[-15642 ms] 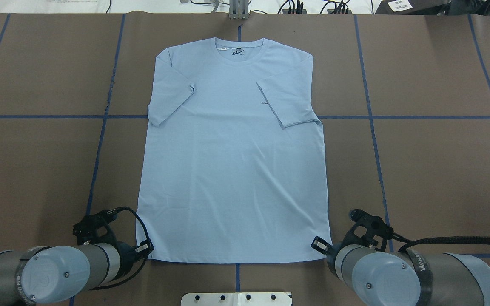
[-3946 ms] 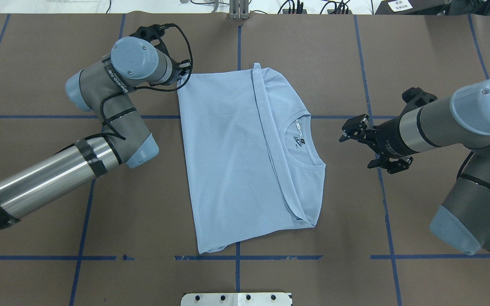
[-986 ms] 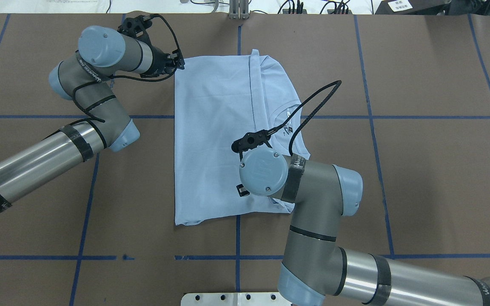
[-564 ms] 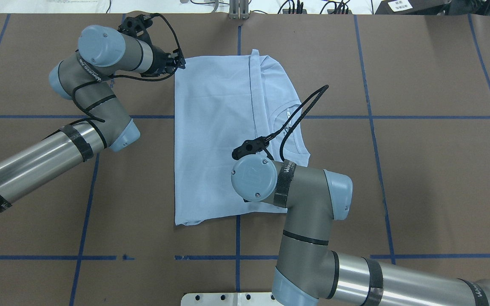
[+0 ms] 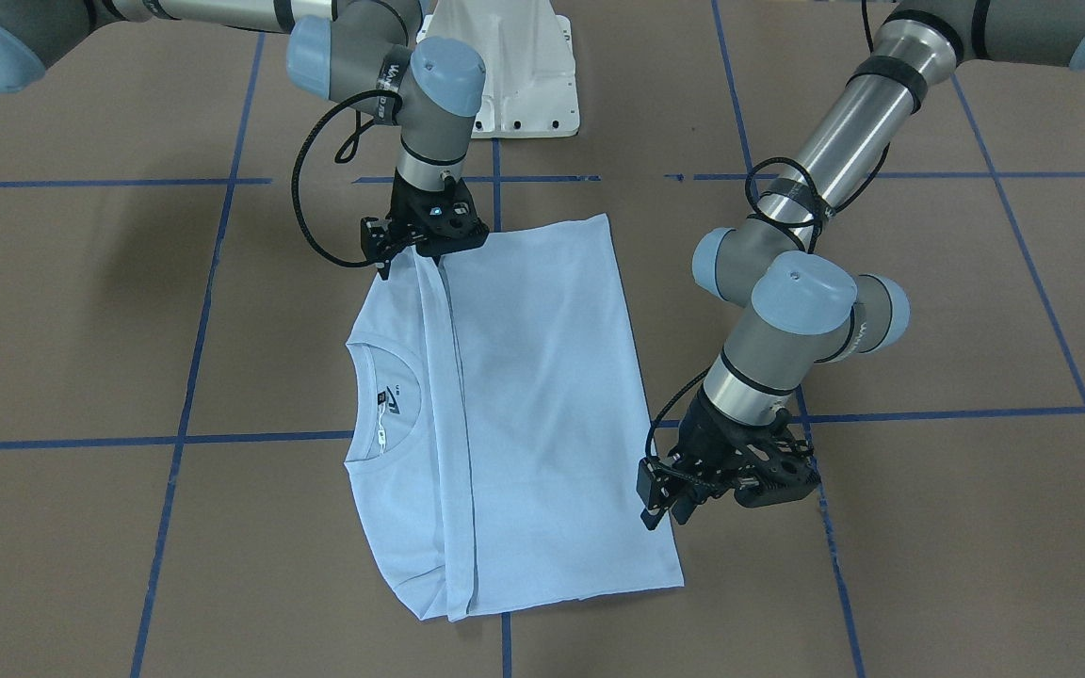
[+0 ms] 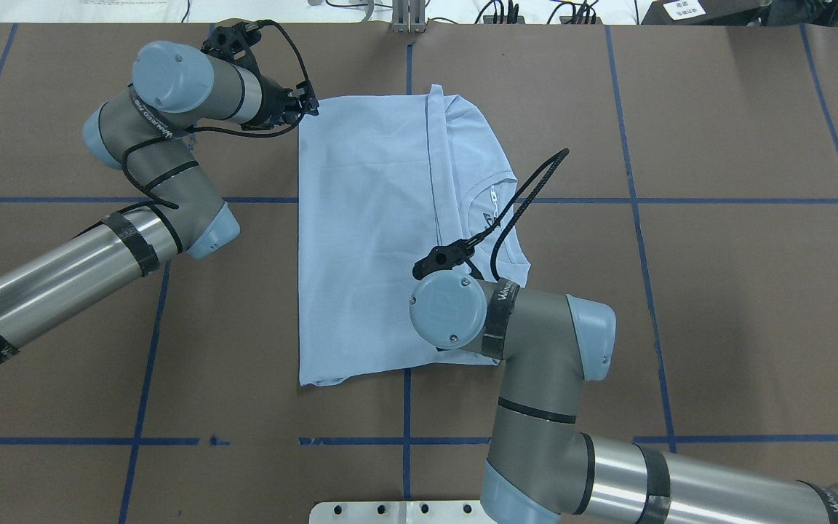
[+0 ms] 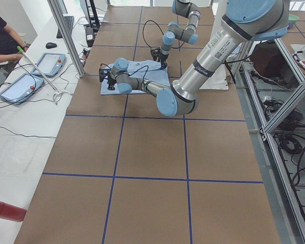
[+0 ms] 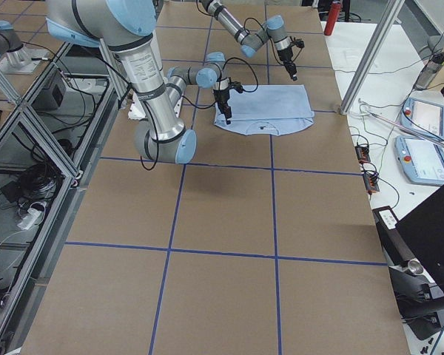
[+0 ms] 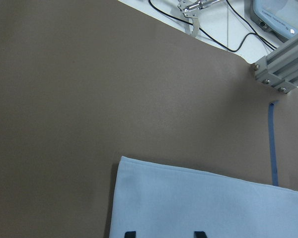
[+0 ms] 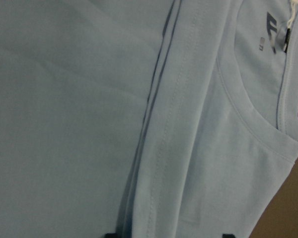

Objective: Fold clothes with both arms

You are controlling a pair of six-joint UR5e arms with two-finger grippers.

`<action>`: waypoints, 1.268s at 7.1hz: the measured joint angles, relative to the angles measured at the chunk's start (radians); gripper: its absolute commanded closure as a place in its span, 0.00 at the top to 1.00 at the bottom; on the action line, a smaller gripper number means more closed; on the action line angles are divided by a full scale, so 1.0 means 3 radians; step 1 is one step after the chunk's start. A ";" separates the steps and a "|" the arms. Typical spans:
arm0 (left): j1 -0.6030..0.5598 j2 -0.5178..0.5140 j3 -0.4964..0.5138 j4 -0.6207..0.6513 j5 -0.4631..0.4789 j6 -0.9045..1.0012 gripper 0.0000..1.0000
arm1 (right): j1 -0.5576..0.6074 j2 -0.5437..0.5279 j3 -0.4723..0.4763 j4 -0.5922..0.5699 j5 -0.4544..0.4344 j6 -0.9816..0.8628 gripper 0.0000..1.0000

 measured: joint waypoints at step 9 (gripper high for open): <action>0.0015 0.0452 -0.0787 0.0185 -0.0123 -0.0016 0.50 | 0.0368 0.0327 -0.0439 0.0361 0.0003 -0.0119 0.86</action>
